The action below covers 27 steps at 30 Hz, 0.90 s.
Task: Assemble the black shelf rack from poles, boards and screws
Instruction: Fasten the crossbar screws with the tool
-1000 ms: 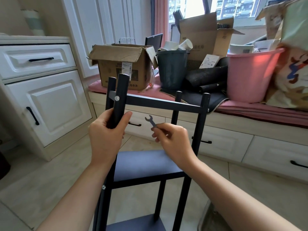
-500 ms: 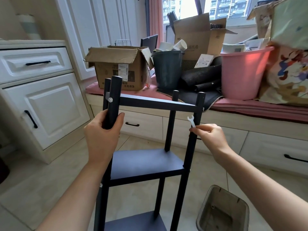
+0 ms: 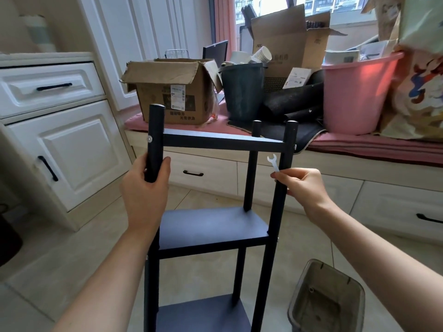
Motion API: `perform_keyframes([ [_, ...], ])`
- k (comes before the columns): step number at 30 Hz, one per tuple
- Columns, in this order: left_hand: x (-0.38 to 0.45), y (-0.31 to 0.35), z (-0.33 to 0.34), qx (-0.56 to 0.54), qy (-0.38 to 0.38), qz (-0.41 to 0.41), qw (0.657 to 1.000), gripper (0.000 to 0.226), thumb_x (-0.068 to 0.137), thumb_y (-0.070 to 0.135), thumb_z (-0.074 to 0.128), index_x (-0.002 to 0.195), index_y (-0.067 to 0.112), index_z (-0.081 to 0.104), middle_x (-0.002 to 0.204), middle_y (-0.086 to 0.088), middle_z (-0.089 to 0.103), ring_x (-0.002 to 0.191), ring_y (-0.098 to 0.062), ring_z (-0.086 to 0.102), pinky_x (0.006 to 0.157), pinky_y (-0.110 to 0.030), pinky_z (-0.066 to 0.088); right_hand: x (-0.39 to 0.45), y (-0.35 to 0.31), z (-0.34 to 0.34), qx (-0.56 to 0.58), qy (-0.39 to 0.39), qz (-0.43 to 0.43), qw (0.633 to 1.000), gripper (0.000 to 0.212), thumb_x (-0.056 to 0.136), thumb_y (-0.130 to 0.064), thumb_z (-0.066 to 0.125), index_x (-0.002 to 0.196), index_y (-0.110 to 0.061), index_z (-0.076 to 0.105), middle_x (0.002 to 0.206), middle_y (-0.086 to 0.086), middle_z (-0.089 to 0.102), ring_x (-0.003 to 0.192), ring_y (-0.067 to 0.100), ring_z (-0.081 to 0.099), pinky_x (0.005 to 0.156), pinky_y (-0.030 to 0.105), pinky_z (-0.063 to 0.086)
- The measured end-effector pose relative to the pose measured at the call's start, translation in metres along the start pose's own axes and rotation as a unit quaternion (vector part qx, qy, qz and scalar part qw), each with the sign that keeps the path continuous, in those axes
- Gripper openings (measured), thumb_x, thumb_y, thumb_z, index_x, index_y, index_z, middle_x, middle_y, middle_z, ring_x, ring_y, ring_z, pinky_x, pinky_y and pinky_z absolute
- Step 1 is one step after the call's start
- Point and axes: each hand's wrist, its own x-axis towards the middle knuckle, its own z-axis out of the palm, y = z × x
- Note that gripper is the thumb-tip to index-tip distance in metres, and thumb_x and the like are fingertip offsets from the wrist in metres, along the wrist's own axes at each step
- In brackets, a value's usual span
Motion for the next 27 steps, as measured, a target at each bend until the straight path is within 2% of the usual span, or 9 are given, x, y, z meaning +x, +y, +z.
perform_keyframes([
  [4,-0.002,-0.006,0.005,-0.036,-0.003,-0.042,0.998,0.003,0.098,0.024,0.063,0.097,0.021,0.062,0.067,-0.007,0.059,0.059,-0.023,0.057,0.058,-0.041,0.049,-0.001,-0.003,0.002,-0.005,0.019,-0.02,1.0,0.002,0.08,-0.021,0.08,0.079,-0.023,0.079,0.079,-0.003,0.076,0.086,0.019,0.072,0.091,0.048,0.055],
  [7,-0.001,-0.011,0.009,-0.066,-0.014,-0.064,0.996,0.001,0.098,0.021,0.063,0.097,0.02,0.063,0.065,0.003,0.056,0.052,-0.005,0.054,0.052,-0.021,0.045,-0.003,-0.004,0.001,-0.004,0.028,-0.033,0.999,0.005,0.08,-0.02,0.08,0.079,-0.024,0.078,0.081,-0.002,0.076,0.086,0.021,0.072,0.089,0.049,0.056],
  [10,0.001,-0.014,0.012,-0.081,-0.025,-0.086,0.993,0.015,0.098,0.021,0.062,0.09,0.033,0.061,0.068,0.004,0.058,0.056,-0.003,0.055,0.055,-0.011,0.042,-0.006,-0.005,0.0,-0.013,0.039,-0.048,0.998,0.006,0.081,-0.019,0.079,0.079,-0.025,0.077,0.081,-0.002,0.076,0.085,0.02,0.072,0.088,0.047,0.057],
  [13,0.002,-0.018,0.015,-0.099,-0.029,-0.115,0.988,0.017,0.099,0.021,0.062,0.089,0.035,0.061,0.071,0.005,0.059,0.058,-0.002,0.056,0.057,-0.01,0.043,-0.01,-0.008,-0.001,-0.02,0.049,-0.067,0.996,0.015,0.081,-0.019,0.079,0.073,-0.031,0.075,0.074,-0.002,0.075,0.082,0.026,0.072,0.085,0.046,0.057],
  [16,0.001,-0.027,0.017,-0.101,-0.028,-0.142,0.984,0.005,0.099,0.021,0.06,0.096,0.02,0.063,0.076,0.001,0.058,0.059,-0.001,0.053,0.059,-0.011,0.043,-0.014,-0.009,0.001,-0.027,0.045,-0.082,0.995,0.018,0.081,-0.018,0.079,0.072,-0.032,0.075,0.073,-0.007,0.075,0.08,0.022,0.072,0.085,0.043,0.057],
  [19,-0.001,-0.039,0.017,-0.104,-0.03,-0.17,0.979,0.02,0.1,0.023,0.059,0.109,0.006,0.062,0.081,-0.005,0.058,0.062,-0.006,0.054,0.066,-0.02,0.046,-0.018,-0.01,0.004,-0.034,0.034,-0.093,0.995,0.015,0.083,-0.016,0.077,0.076,-0.029,0.077,0.075,-0.009,0.075,0.081,0.015,0.071,0.086,0.039,0.057],
  [23,0.0,-0.042,0.015,-0.088,-0.036,-0.172,0.981,0.019,0.1,0.026,0.059,0.11,0.01,0.062,0.09,-0.003,0.062,0.068,0.0,0.057,0.069,-0.014,0.046,-0.02,-0.011,0.005,-0.043,0.029,-0.1,0.994,0.006,0.083,-0.015,0.076,0.087,-0.016,0.08,0.081,-0.005,0.076,0.084,0.016,0.071,0.087,0.039,0.056],
  [26,0.006,-0.037,0.017,-0.052,-0.038,-0.195,0.979,0.012,0.099,0.024,0.061,0.11,0.021,0.06,0.101,-0.002,0.061,0.089,-0.013,0.058,0.083,-0.028,0.045,-0.021,-0.011,0.005,-0.048,0.03,-0.103,0.993,0.008,0.083,-0.014,0.077,0.089,-0.012,0.08,0.083,-0.003,0.076,0.085,0.017,0.071,0.088,0.04,0.055],
  [27,0.008,-0.034,0.018,-0.032,-0.033,-0.197,0.979,0.02,0.098,0.021,0.063,0.117,0.023,0.058,0.109,-0.002,0.058,0.098,-0.017,0.057,0.089,-0.031,0.043,-0.022,-0.011,0.005,-0.049,0.03,-0.105,0.993,0.008,0.083,-0.015,0.077,0.09,-0.012,0.08,0.084,-0.003,0.076,0.086,0.017,0.071,0.088,0.04,0.055],
])
